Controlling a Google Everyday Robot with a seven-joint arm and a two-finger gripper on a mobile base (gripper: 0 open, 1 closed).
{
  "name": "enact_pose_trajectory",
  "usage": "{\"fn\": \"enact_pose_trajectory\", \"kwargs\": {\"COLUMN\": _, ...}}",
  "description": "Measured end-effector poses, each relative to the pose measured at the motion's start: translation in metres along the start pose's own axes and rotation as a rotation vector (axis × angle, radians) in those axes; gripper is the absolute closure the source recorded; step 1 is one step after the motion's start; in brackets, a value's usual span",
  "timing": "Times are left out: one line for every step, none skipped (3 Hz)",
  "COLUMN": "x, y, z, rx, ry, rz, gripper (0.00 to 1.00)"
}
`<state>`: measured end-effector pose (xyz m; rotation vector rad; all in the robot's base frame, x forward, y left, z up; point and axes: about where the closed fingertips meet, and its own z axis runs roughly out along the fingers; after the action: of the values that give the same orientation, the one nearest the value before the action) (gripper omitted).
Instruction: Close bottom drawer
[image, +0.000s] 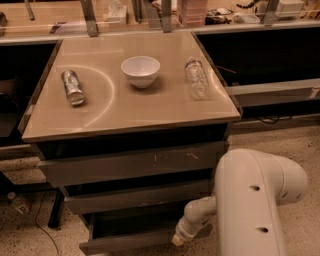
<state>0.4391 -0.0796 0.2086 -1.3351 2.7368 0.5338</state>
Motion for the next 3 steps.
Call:
{"fn": "enact_pose_trajectory", "kwargs": {"x": -0.0123, "y": -0.0087, "z": 0.0099, "rx": 0.010, "ry": -0.011, "rz": -0.015, "gripper": 1.00}}
{"fn": "enact_pose_trajectory", "kwargs": {"x": -0.0132, "y": -0.0096, "z": 0.0103, "rx": 0.011, "ry": -0.012, "rz": -0.015, "gripper": 0.81}}
{"fn": "enact_pose_trajectory", "kwargs": {"x": -0.0132, "y": -0.0096, "z": 0.0103, "rx": 0.011, "ry": -0.012, "rz": -0.015, "gripper": 0.59}}
